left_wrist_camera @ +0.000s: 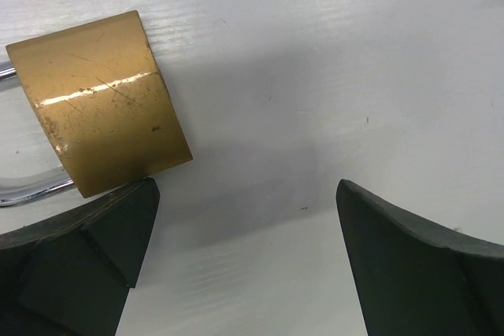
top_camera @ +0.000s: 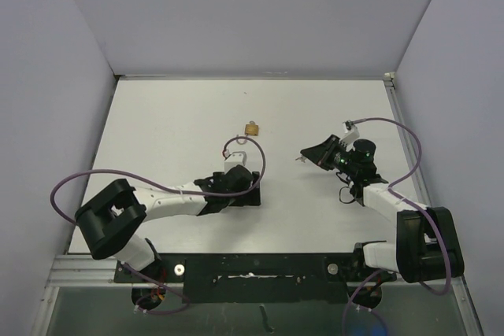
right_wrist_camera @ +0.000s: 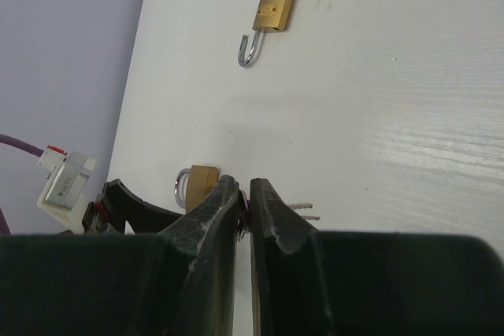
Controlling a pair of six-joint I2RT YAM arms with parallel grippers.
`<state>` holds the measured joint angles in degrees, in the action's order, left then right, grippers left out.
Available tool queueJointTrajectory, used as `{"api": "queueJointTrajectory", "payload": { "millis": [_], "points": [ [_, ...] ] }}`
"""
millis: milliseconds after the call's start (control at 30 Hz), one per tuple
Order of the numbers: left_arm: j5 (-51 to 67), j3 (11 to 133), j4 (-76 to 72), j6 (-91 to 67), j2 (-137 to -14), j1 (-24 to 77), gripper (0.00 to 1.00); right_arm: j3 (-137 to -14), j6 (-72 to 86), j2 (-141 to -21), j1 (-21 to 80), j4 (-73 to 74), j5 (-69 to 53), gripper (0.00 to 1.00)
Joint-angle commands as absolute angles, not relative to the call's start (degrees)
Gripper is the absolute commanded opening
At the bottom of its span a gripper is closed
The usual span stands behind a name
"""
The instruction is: Unlock with the key
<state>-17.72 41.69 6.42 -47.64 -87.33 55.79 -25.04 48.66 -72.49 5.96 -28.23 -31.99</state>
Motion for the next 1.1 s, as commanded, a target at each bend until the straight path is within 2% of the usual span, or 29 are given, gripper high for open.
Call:
{"api": "queueJointTrajectory", "payload": {
  "millis": [0, 367, 600, 700, 867, 1067],
  "points": [
    [-17.20, 44.37, 3.39, -47.08, -88.66, 56.03, 0.98, -25.01, 48.20, -70.87, 5.36, -31.09, -32.78, 0.00],
    [-14.54, 48.96, 4.87, -41.05, -87.21, 56.47, 0.98, -25.27, 48.13, -70.60, 4.97, -31.06, -33.22, 0.00],
    [-12.87, 53.66, 8.65, -26.91, -80.85, 57.16, 0.98, -25.36, 48.25, -69.99, 4.83, -30.71, -33.49, 0.00],
    [-10.99, 54.03, 10.75, -20.78, -80.25, 54.90, 0.98, -25.50, 48.13, -69.50, 4.82, -30.23, -33.57, 0.00],
    [-1.14, 52.39, 12.54, -14.78, -80.02, 47.25, 0.98, -25.62, 47.75, -68.32, 4.87, -29.15, -33.49, 0.00],
    [-0.90, 49.63, 11.53, -7.33, -79.06, 44.78, 0.98, -25.59, 47.82, -68.70, 4.79, -29.16, -33.55, 0.00]
  ]
}}
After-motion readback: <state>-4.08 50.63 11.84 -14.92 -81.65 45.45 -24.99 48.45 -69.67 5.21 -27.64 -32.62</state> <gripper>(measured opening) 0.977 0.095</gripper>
